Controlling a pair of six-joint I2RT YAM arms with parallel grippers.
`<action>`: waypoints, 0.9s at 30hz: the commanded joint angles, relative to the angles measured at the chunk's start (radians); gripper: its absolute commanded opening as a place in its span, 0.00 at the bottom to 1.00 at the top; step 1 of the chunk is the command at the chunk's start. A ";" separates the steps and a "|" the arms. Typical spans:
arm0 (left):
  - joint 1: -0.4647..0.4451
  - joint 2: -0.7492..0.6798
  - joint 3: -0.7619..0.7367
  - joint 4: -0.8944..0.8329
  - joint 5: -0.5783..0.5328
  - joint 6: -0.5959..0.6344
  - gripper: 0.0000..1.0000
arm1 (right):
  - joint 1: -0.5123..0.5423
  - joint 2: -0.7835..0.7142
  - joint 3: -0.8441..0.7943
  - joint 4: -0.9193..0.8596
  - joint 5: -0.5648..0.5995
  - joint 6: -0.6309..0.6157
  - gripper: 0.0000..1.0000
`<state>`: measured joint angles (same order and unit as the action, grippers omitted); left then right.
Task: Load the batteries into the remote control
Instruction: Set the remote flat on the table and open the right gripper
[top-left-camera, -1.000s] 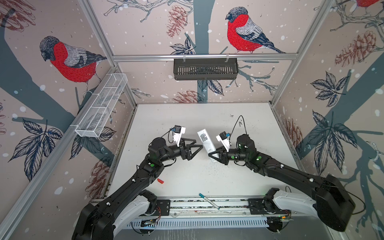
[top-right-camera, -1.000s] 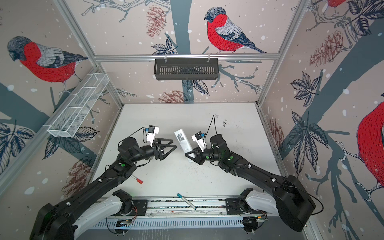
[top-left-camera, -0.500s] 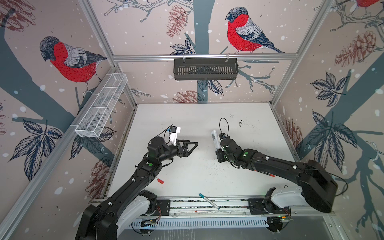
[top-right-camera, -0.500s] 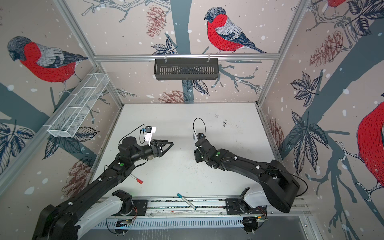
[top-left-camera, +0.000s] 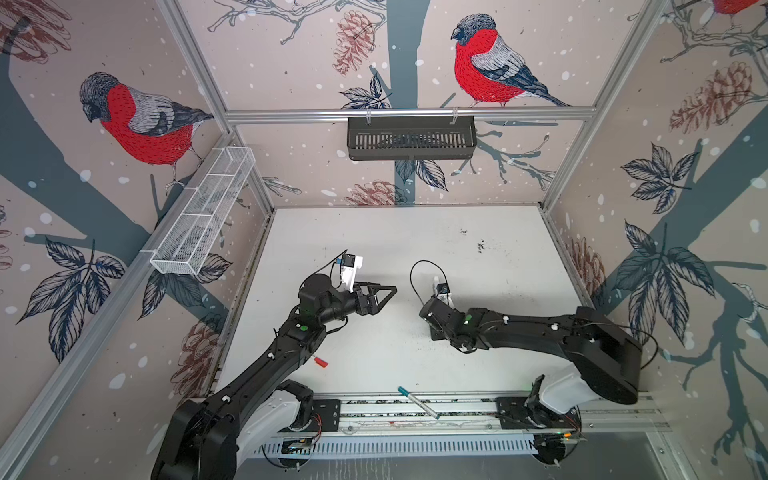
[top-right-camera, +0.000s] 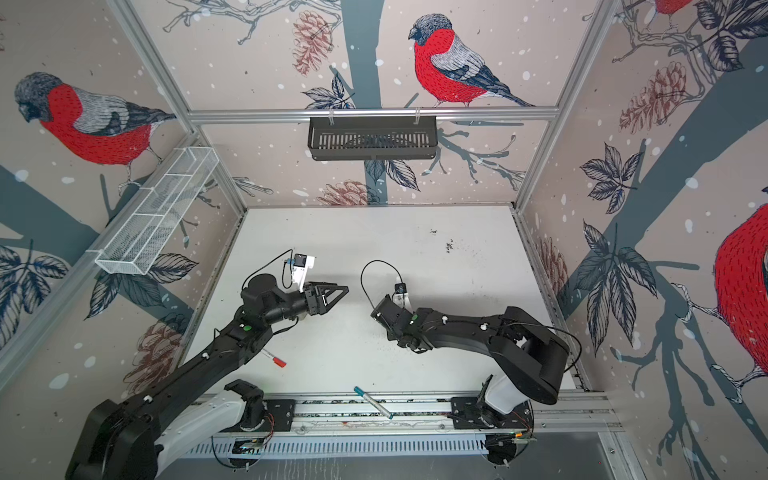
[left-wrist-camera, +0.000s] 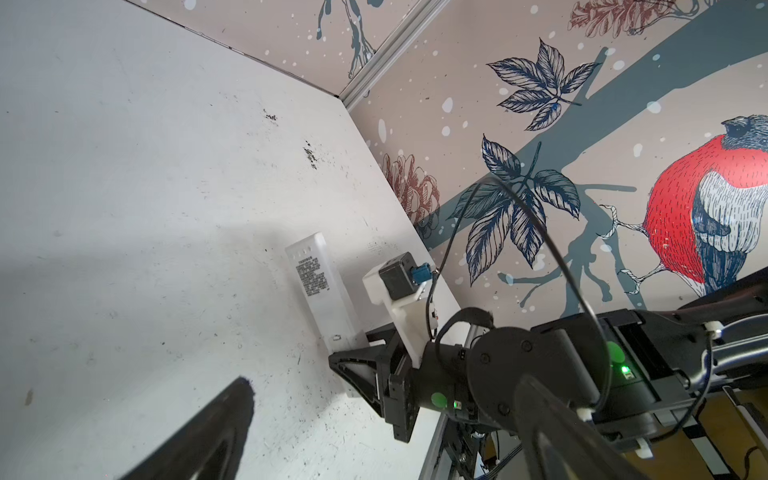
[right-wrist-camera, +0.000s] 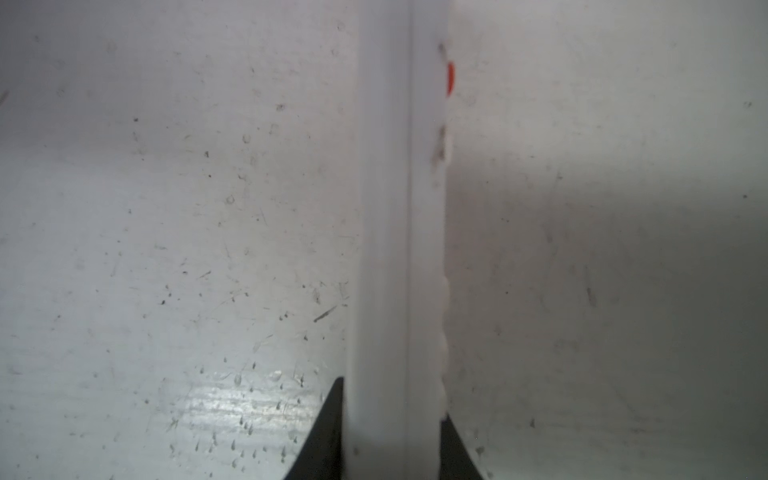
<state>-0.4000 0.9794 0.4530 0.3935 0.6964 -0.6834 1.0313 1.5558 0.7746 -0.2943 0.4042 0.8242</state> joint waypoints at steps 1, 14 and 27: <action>0.002 0.008 -0.007 0.072 0.018 -0.010 0.98 | 0.029 0.036 0.029 -0.034 0.059 0.057 0.26; 0.007 0.019 -0.009 0.076 0.011 -0.007 0.98 | 0.061 0.136 0.108 -0.046 0.048 0.055 0.46; 0.009 0.014 -0.003 0.023 -0.007 0.009 0.98 | 0.070 0.076 0.138 -0.028 0.014 0.021 0.68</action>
<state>-0.3920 0.9981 0.4404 0.4309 0.7017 -0.6987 1.0988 1.6585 0.9058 -0.3305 0.4221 0.8612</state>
